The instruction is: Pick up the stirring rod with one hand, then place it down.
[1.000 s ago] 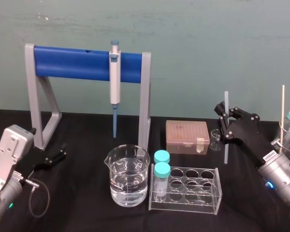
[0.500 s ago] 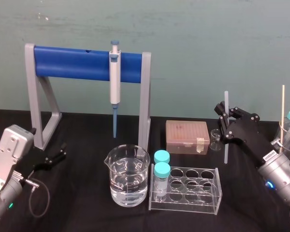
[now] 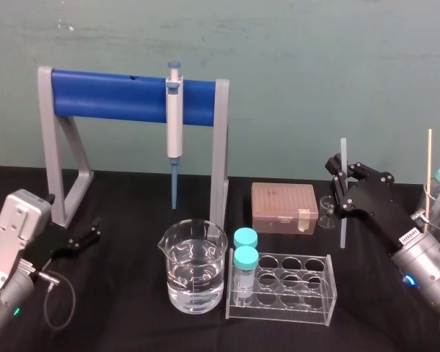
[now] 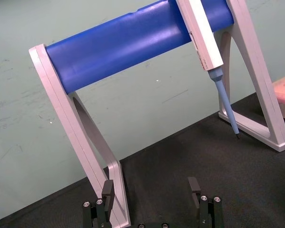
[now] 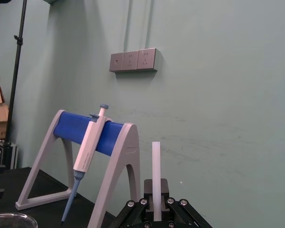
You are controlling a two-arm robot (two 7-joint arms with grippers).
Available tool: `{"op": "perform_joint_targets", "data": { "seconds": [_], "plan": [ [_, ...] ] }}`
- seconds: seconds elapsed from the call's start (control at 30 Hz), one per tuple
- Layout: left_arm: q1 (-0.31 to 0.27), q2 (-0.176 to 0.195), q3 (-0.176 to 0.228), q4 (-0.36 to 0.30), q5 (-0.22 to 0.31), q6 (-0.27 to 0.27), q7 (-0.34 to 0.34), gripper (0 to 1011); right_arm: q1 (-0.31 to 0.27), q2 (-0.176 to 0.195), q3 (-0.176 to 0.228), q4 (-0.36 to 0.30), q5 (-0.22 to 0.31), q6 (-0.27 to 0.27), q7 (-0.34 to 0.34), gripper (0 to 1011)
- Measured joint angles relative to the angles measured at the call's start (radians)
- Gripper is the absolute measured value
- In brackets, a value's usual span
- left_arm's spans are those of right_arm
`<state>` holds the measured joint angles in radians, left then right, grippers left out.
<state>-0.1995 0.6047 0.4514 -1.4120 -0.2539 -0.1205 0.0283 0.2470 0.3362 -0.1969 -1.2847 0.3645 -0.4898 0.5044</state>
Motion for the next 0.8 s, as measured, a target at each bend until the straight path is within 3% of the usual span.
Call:
{"op": "perform_joint_targets", "data": {
  "seconds": [0.8],
  "plan": [
    [0.0,0.0,0.0,0.0,0.0,0.0,0.0,1000,0.0,0.0,0.0,0.0,0.0,0.0,0.0,69]
  ]
}}
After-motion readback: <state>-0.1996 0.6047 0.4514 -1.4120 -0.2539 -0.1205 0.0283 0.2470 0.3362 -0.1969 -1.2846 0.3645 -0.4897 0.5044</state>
